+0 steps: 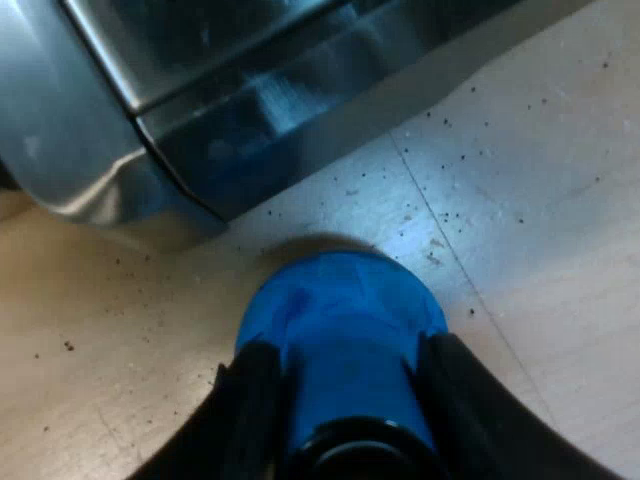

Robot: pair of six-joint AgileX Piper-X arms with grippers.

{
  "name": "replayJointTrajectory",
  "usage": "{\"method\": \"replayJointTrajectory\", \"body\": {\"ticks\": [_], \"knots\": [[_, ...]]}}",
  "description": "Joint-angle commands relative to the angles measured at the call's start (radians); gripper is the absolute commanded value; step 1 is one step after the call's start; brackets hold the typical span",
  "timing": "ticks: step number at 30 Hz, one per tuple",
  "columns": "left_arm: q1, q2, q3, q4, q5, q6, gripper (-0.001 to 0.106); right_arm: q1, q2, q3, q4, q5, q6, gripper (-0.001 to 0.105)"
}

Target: Grind coffee beans and then tamp

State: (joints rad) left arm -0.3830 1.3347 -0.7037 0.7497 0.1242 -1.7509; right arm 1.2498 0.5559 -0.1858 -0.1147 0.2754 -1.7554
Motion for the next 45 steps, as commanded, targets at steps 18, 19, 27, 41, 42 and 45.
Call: {"method": "replayJointTrajectory", "body": {"ticks": [18, 19, 27, 41, 42, 45], "knots": [[-0.001, 0.012, -0.028, 0.117, 0.001, 0.1, 0.105, 0.001, 0.001, -0.01, -0.001, -0.003, 0.078, 0.072], [-0.001, 0.012, -0.038, 0.135, 0.001, 0.103, 0.105, 0.001, 0.001, -0.01, -0.001, -0.003, 0.078, 0.072], [-0.001, -0.174, -0.1, 0.192, -0.001, 0.096, 0.105, 0.001, 0.001, -0.226, 0.375, -0.003, 0.085, 0.072], [-0.001, -0.75, -0.126, 0.189, -0.062, 0.085, 0.105, -0.098, 0.042, -0.62, 0.744, -0.003, 0.09, 0.072], [-0.001, -0.781, -0.139, 0.189, -0.067, 0.085, 0.105, -0.13, 0.055, -0.638, 0.749, -0.012, 0.081, 0.072], [-0.001, -0.826, -0.184, 0.189, -0.1, 0.072, 0.105, -0.22, 0.089, -0.678, 0.759, -0.098, 0.045, 0.072]]}}
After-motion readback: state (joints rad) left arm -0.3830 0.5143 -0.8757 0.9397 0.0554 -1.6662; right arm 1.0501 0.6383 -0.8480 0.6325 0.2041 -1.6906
